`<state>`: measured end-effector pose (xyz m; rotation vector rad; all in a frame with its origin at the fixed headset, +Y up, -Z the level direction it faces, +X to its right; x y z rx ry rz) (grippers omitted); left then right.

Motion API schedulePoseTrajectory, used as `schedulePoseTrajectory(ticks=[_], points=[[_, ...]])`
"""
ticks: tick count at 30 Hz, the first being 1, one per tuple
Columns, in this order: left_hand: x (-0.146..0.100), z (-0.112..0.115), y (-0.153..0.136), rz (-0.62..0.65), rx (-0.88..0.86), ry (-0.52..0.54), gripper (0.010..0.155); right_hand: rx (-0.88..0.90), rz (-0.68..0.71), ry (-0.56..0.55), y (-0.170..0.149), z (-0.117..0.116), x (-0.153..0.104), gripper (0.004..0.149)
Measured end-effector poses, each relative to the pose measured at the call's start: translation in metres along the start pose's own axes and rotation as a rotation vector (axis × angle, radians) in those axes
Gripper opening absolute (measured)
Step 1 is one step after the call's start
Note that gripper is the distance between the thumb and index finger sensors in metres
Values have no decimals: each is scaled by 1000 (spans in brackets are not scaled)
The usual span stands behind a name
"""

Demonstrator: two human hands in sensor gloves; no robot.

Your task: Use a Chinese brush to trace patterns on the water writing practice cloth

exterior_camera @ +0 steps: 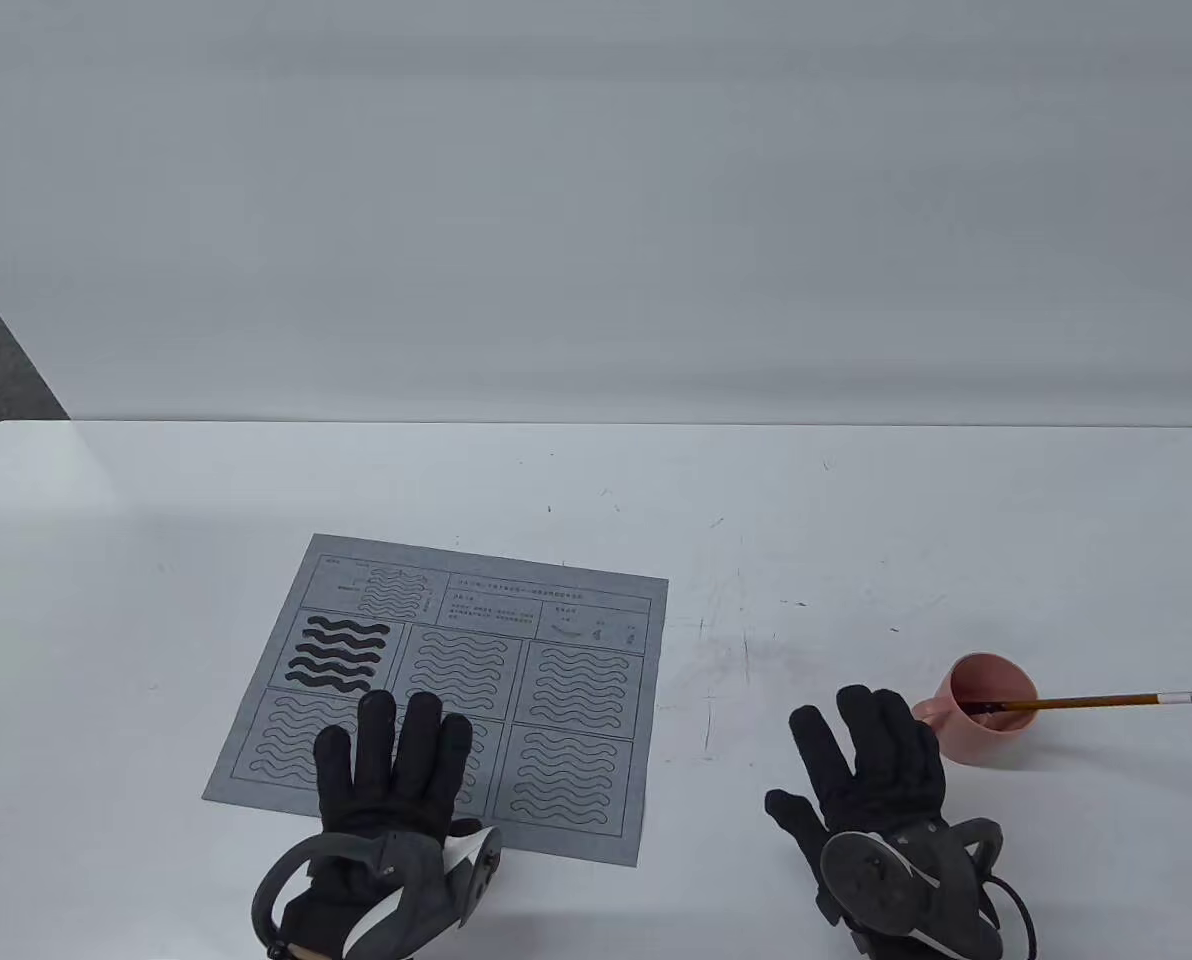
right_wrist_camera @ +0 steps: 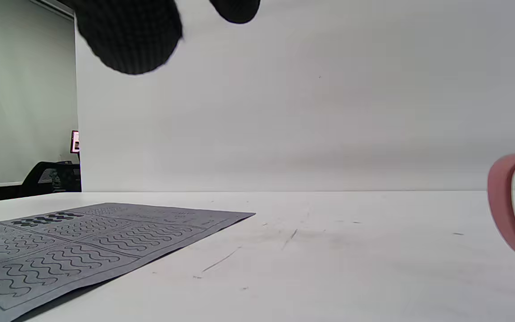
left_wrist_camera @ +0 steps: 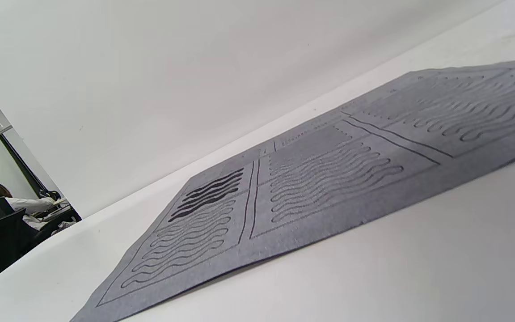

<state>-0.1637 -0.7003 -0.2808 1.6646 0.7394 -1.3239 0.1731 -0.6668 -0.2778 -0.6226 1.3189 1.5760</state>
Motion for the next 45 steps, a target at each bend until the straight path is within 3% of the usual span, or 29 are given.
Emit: schedulePoseTrajectory(ticks=[7, 17, 21, 25, 28, 32, 35, 40, 42, 45], points=[[6, 10, -2, 10, -30, -57, 93, 89, -73, 5, -18, -2, 0, 70], [21, 37, -40, -77, -170, -153, 90, 39, -145, -42, -26, 15, -3, 69], [30, 61, -59, -123, -254, -245, 88, 9, -334, -18, -53, 17, -8, 64], [38, 94, -69, -156, -309, -387, 91, -78, -490, 126, -89, 7, -11, 46], [43, 116, -70, -162, -343, -466, 89, -119, -620, 214, -117, 5, -20, 43], [45, 129, -67, -138, -377, -540, 86, -36, -788, 217, -157, 11, -38, 54], [45, 133, -58, -80, -407, -590, 82, 49, -912, 242, -187, 2, -53, 65], [44, 120, -36, 4, -357, -563, 80, 20, -1008, 252, -219, -10, -66, 91], [41, 113, -23, 63, -312, -556, 80, 174, -1009, 217, -227, -20, -70, 97], [36, 103, 3, 179, -294, -532, 79, 541, -1005, 78, -236, -35, -73, 97]])
Point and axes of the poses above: the tracker on the back of each hand, its own y axis roughly to the thumb side, its own x axis roughly from the wrist to the fingertips, z = x × y, the point moved 5 cm from there along x, roughly from the wrist to the fingertips, and after that the axes turned 10 degrees about z, right-handed, at the moved point
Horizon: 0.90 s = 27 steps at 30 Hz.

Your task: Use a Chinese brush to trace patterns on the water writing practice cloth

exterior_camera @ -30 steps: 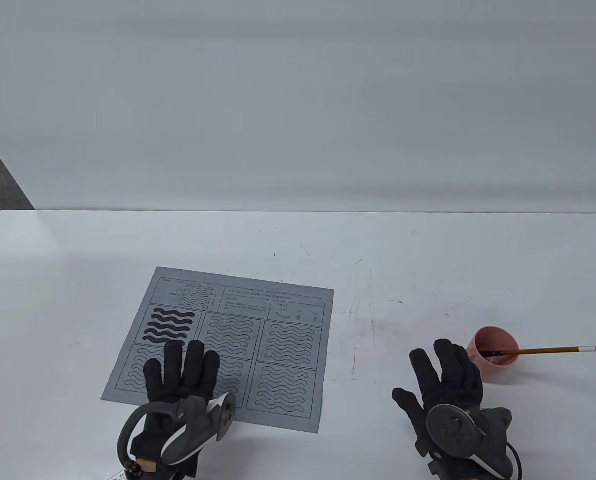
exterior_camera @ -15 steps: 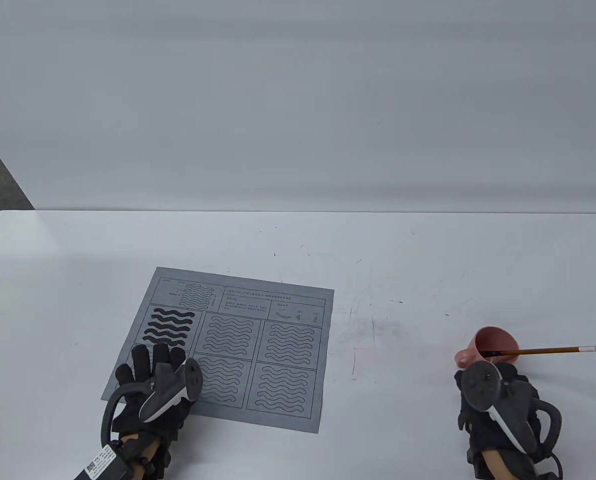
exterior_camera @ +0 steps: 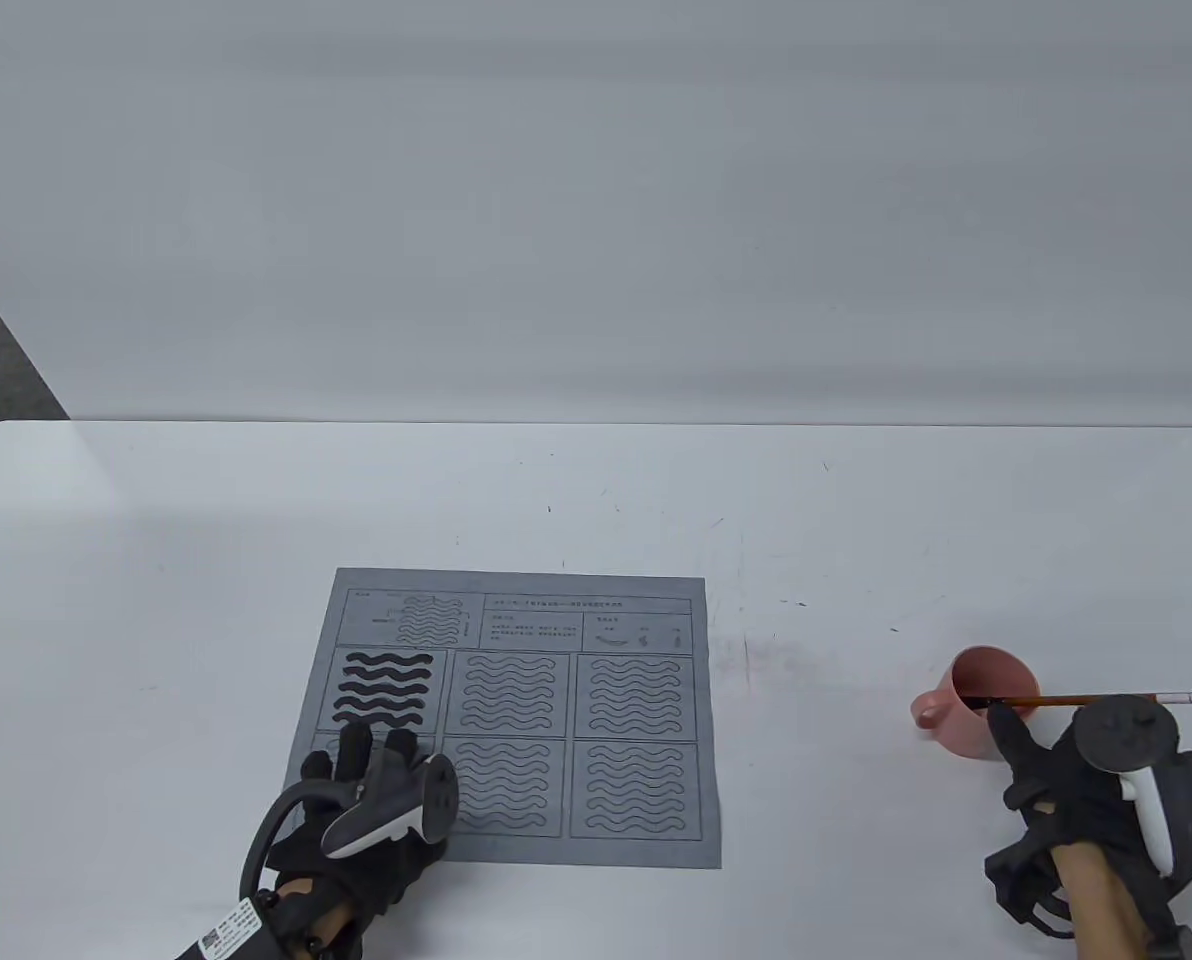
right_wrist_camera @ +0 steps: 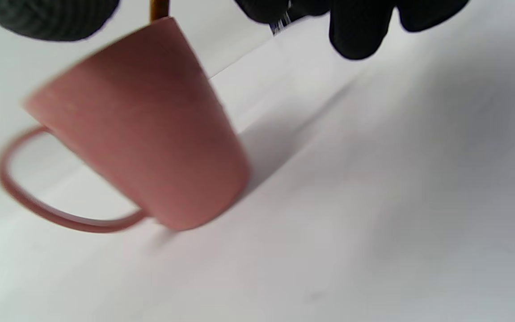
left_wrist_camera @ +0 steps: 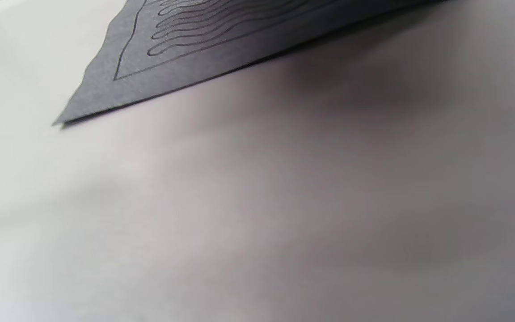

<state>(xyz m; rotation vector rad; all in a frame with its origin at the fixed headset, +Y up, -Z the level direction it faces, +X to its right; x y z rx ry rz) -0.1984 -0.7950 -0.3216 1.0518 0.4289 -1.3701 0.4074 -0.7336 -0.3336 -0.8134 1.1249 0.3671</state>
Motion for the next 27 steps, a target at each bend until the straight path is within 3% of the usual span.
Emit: schedulePoseTrajectory(ticks=[3, 5, 11, 16, 24, 27], points=[[-2, 0, 21, 77, 32, -3, 81, 332, 85, -60, -8, -1, 12, 89], [-2, -2, 24, 84, 54, 6, 76, 369, 101, -103, -11, 1, 16, 79], [6, 9, 11, 108, -57, -66, 76, 335, 185, -170, 1, 8, 14, 52], [8, 9, 11, 122, -54, -60, 75, 267, 231, -168, 12, 6, 10, 48], [2, 8, 41, 203, 16, -45, 75, 188, 275, -174, 21, 10, 6, 47], [0, 4, 44, 210, 6, -16, 83, 172, 289, -167, 25, 9, 5, 47]])
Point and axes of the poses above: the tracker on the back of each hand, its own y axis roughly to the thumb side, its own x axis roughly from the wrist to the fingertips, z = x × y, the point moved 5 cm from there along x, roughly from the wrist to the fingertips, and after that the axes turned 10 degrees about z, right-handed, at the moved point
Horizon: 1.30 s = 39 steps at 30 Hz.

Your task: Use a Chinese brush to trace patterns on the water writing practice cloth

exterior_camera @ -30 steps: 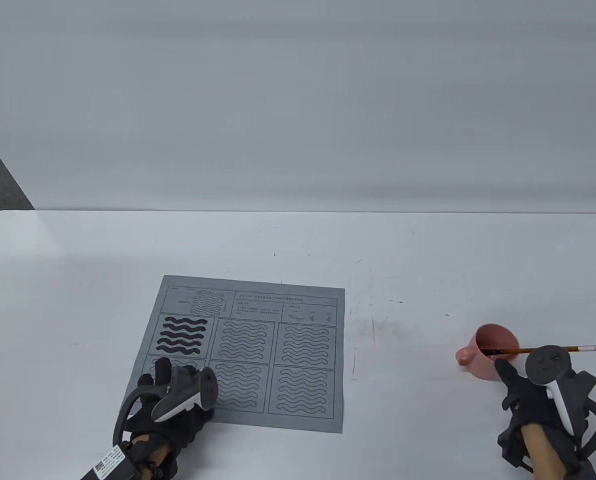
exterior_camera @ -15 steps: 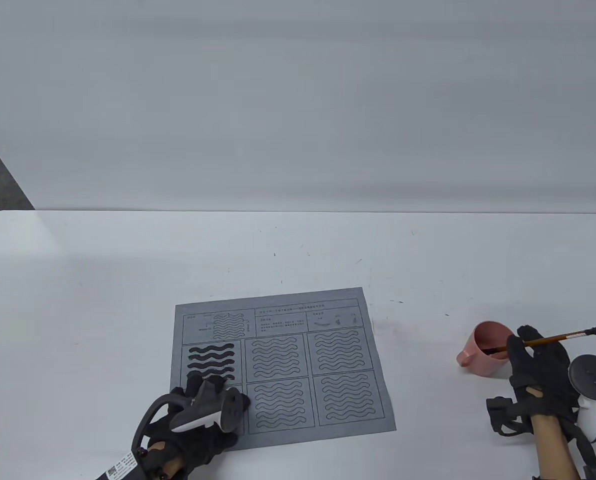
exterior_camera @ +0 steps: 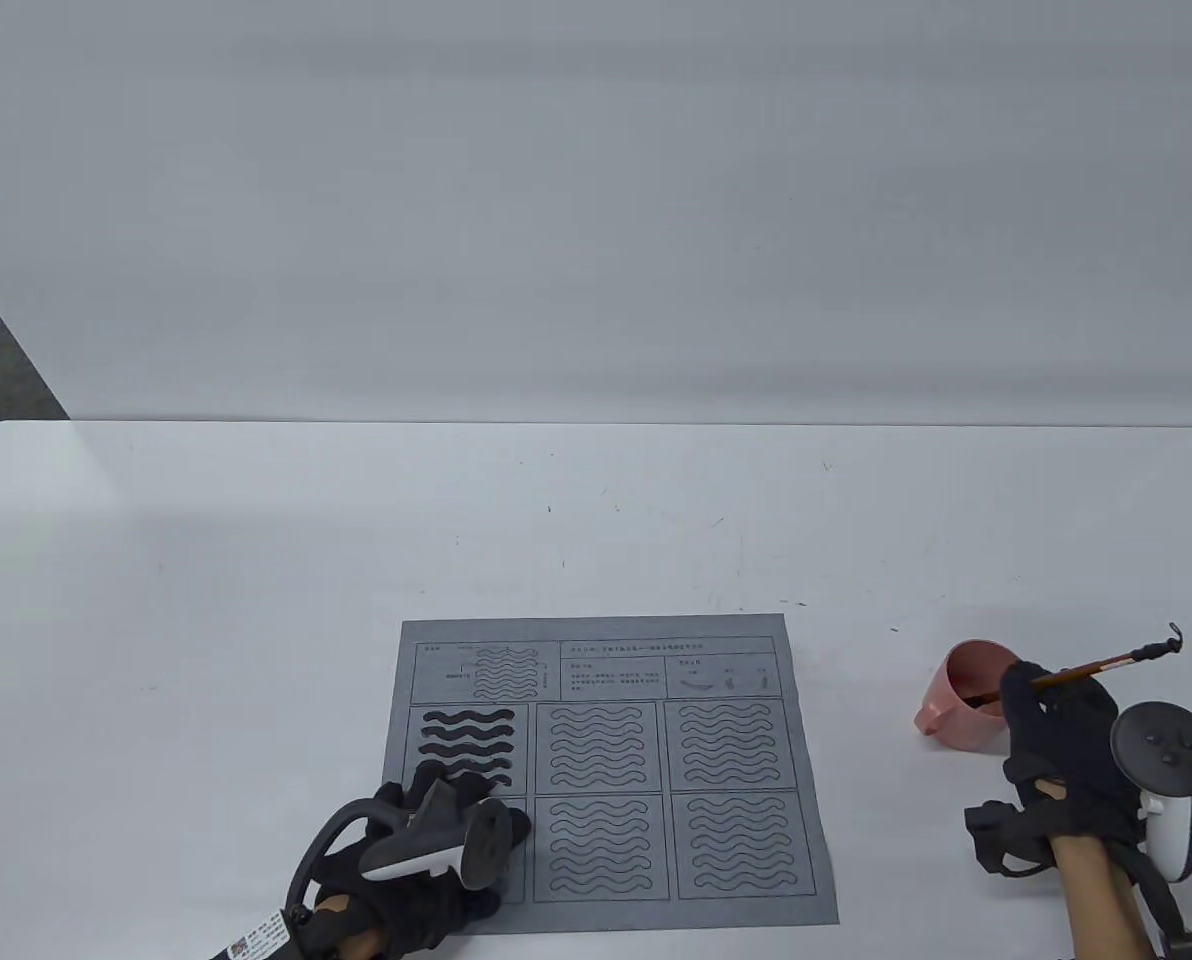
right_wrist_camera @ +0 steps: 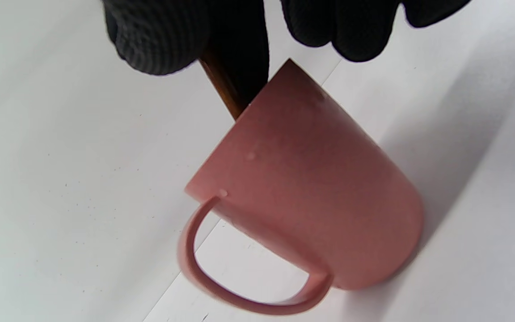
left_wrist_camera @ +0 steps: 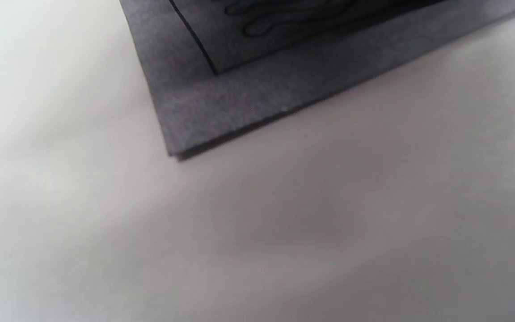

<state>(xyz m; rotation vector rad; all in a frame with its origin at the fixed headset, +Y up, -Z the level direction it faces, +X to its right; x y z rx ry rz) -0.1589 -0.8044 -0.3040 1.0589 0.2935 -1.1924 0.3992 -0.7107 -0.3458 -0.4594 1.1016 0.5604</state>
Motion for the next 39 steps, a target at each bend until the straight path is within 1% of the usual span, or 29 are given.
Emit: schedulePoseTrajectory(ticks=[1, 3, 6, 8, 10, 13, 15, 18, 21, 22, 26, 27, 28, 31, 33, 35, 39], points=[[-1, -2, 0, -2, -2, 15, 87, -5, 3, 1, 1, 0, 0, 47], [-2, -8, -6, -40, 7, 82, 90, -22, 23, -5, 6, 1, -1, 46], [-3, -12, -17, -120, 39, 112, 92, -48, 44, -15, 14, 6, -1, 46], [1, -5, -24, -132, 28, 78, 92, -53, 29, -47, 19, 16, -3, 45], [6, 3, -28, -123, -4, 30, 90, 5, 40, -77, 22, 25, -5, 44], [11, 9, -28, -93, -66, -9, 90, 103, 54, -60, 20, 32, -3, 43], [11, 9, -24, -76, -69, -20, 91, 157, 59, -55, 17, 36, -3, 42], [9, 9, -15, -62, -28, -29, 92, 202, 78, -102, 14, 46, -3, 41], [10, 13, -9, -61, -30, -68, 92, 211, 121, -146, 17, 56, -4, 39], [10, 14, -8, -59, -36, -70, 92, 218, 132, -182, 18, 61, -5, 38], [11, 18, -11, -75, -57, -109, 91, 245, 171, -272, 21, 78, -10, 39], [11, 19, -12, -78, -68, -113, 91, 256, 181, -311, 20, 83, -12, 39], [11, 19, -12, -78, -68, -113, 91, 256, 181, -319, 19, 84, -12, 39], [11, 18, -12, -78, -54, -112, 90, 230, 165, -317, 13, 85, -10, 38], [10, 18, -11, -81, -51, -116, 90, 220, 149, -285, 8, 83, -7, 38], [10, 17, -11, -81, -50, -118, 90, 217, 102, -265, 3, 81, -7, 38], [10, 17, -11, -82, -48, -121, 90, 219, 52, -147, -1, 75, -4, 38]])
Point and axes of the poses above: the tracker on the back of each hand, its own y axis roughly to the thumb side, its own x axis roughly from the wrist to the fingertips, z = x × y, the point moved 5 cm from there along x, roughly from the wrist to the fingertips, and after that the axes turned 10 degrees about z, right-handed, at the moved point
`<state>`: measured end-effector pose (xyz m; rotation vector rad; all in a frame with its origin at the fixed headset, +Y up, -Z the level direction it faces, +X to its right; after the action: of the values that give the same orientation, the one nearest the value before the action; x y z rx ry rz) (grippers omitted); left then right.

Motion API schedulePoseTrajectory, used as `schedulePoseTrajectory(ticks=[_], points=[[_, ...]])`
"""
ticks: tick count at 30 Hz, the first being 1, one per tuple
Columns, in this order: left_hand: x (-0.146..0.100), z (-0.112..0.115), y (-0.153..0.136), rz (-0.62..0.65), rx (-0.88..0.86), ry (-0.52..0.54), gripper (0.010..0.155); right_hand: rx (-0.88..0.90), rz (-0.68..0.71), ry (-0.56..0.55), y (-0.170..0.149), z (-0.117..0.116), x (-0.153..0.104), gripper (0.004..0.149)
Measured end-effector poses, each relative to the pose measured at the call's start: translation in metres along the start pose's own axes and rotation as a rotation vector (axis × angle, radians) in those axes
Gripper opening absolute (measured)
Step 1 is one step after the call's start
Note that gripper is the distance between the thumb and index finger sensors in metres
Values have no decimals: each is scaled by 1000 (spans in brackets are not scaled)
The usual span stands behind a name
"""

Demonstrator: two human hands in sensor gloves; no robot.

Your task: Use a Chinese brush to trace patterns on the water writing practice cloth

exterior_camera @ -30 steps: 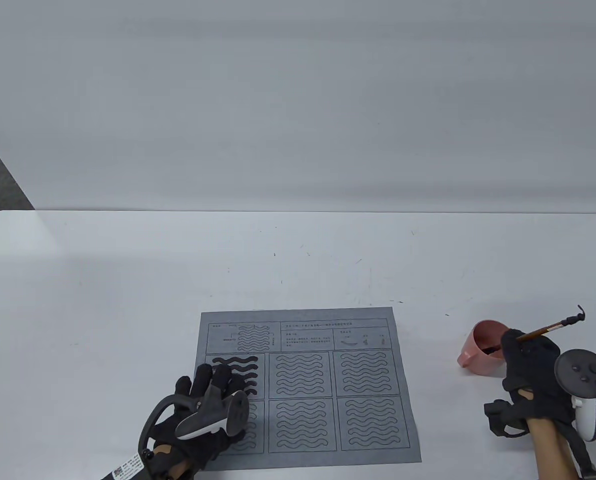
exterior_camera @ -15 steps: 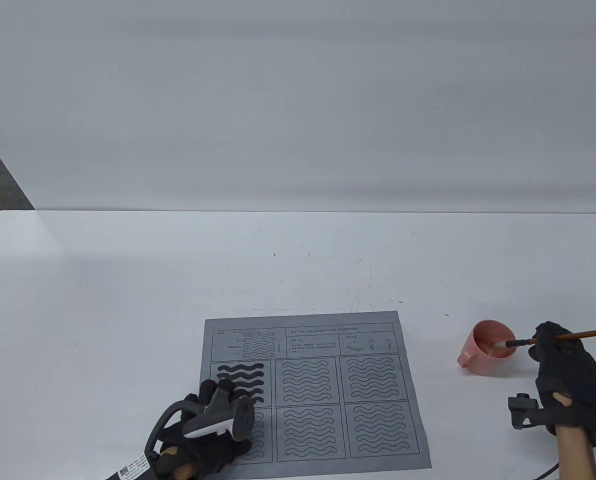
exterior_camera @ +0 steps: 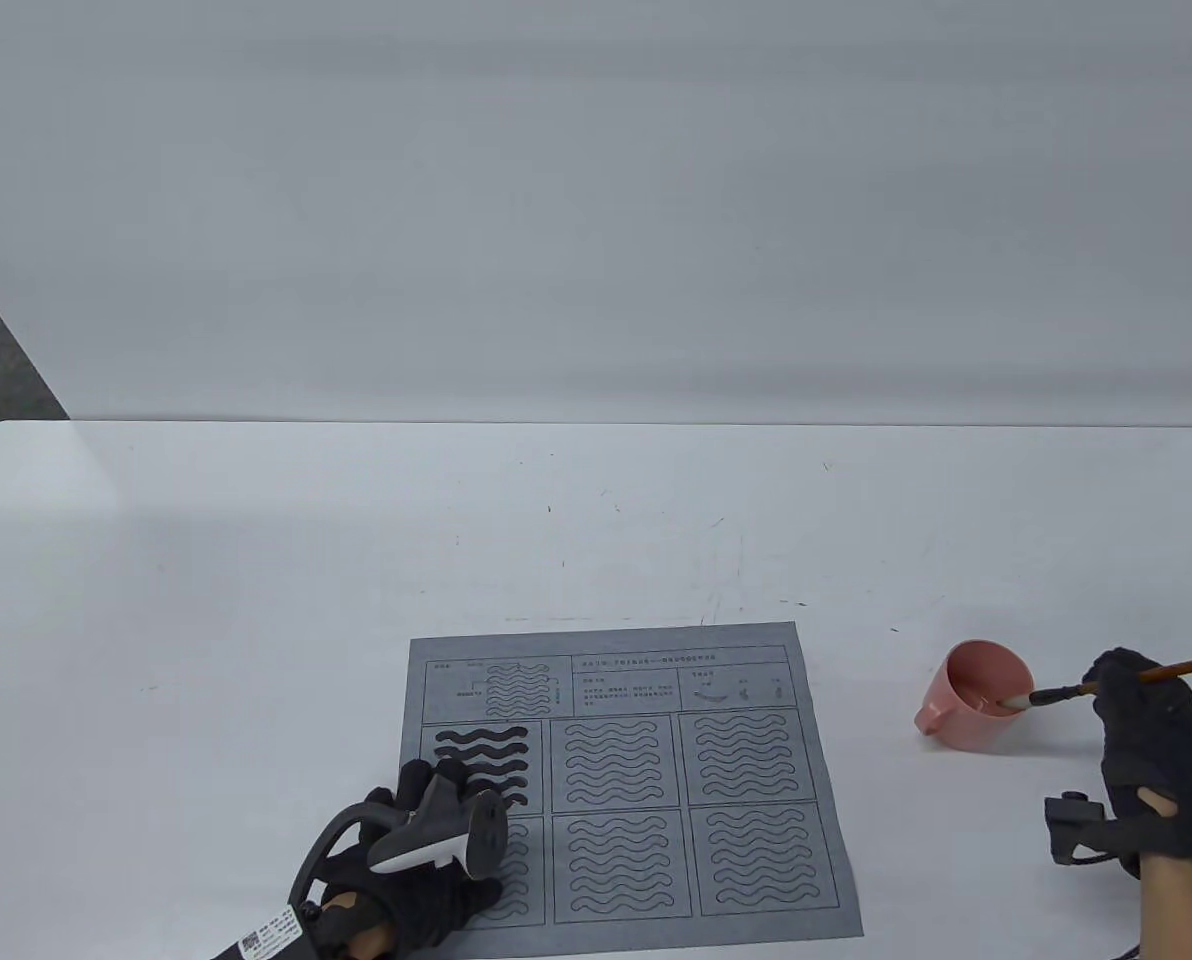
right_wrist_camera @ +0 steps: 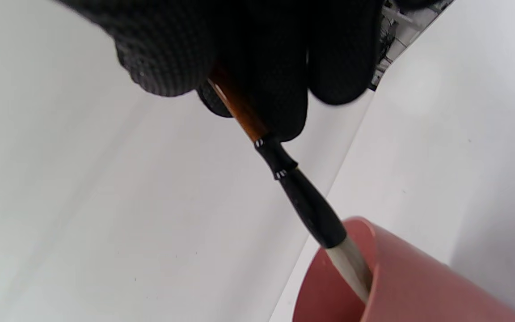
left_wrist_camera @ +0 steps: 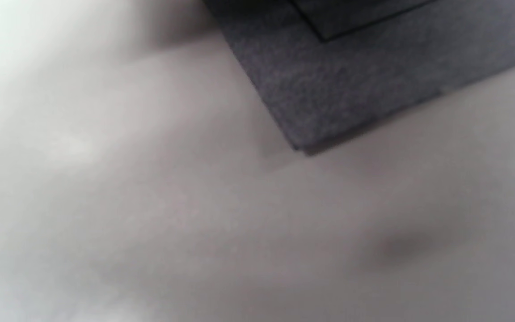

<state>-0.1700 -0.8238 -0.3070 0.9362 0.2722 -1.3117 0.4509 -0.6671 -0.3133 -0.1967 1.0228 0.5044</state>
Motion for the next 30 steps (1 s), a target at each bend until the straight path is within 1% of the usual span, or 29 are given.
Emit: schedulePoseTrajectory(ticks=[3, 7, 12, 16, 24, 26, 30], points=[[0, 0, 0, 0, 0, -1, 90, 22, 9, -14, 2, 0, 0, 38], [0, 0, 0, 0, 1, -1, 90, -98, 101, -70, 13, 3, 0, 38], [0, 0, 1, -1, 2, -2, 90, -128, 140, -85, 18, 3, -1, 38], [0, 1, 1, -1, 3, -2, 90, -165, 152, -116, 18, 7, 0, 38], [0, 1, 1, -2, 4, -4, 90, -139, 138, -117, 11, 11, 3, 38], [0, 1, 1, -3, 5, -4, 90, -114, 131, -86, 9, 9, 5, 39], [0, 1, 1, -3, 6, -5, 90, -82, 118, -117, 5, 15, 4, 38]])
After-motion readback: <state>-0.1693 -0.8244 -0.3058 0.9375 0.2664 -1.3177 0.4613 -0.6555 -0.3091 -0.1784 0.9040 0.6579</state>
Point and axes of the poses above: the tracker on the back of each hand, its own y axis roughly to the thumb side, its own x axis roughly from the wrist to the fingertips, z = x × y, the point moved 5 cm from there along x, roughly from the wrist to the fingertips, and after that the axes turned 10 degrees about z, right-handed, at the moved point
